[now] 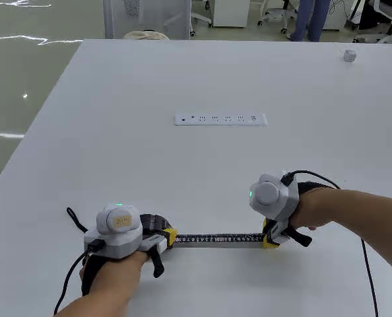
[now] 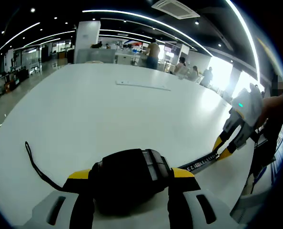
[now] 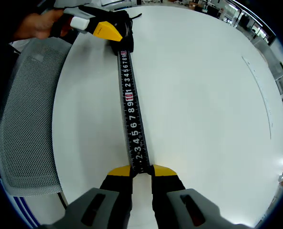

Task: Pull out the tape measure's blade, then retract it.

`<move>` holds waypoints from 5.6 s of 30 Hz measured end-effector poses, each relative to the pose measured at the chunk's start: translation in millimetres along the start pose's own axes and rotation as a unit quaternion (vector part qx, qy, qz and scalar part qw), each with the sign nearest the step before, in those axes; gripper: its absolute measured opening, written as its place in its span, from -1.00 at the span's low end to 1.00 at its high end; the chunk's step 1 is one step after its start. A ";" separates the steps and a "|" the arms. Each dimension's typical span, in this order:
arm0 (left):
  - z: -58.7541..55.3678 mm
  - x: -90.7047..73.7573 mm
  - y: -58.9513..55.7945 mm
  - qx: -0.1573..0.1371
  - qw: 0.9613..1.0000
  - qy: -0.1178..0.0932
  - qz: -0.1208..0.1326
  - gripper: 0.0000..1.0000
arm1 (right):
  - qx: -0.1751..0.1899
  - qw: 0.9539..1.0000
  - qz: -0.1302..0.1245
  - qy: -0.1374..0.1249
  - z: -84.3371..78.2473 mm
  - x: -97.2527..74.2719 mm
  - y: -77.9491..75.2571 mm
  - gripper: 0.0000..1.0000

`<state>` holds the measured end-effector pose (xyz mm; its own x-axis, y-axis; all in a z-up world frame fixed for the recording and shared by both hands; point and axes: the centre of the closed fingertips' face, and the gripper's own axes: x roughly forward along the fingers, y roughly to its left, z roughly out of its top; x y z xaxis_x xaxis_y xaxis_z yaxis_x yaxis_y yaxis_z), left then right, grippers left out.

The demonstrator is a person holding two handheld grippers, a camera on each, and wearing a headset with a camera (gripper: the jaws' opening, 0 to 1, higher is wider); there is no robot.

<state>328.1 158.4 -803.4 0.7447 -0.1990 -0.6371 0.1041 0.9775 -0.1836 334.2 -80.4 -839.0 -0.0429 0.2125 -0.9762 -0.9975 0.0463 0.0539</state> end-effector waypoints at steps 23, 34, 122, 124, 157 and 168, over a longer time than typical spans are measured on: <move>0.3 0.0 0.2 -0.003 1.000 0.003 -0.003 0.18 | 0.000 1.000 0.001 -0.008 9.5 2.2 2.7 -0.72; -0.1 0.7 1.1 -0.005 1.000 0.005 -0.005 0.18 | -0.003 1.000 0.002 -0.011 15.9 2.5 3.3 -0.72; -0.6 2.2 1.0 -0.014 1.000 0.003 -0.010 0.19 | -0.006 0.999 0.004 -0.032 51.5 10.4 9.0 -0.72; -0.6 2.1 0.9 -0.014 1.000 0.003 -0.011 0.19 | -0.006 0.999 0.004 -0.032 52.3 10.6 8.9 -0.72; -1.0 2.2 0.5 -0.019 1.000 0.002 -0.012 0.20 | -0.010 0.999 0.006 -0.035 65.2 15.6 11.0 -0.72; -1.6 2.3 0.6 -0.020 1.000 0.001 -0.012 0.20 | -0.011 0.999 0.007 -0.036 70.4 16.1 12.3 -0.72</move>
<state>328.9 158.4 -806.1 0.7404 -0.2225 -0.6343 0.0950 0.9688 -0.2290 325.2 -7.7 -839.3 -0.0527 0.2835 -0.9575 -0.9979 0.0212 0.0612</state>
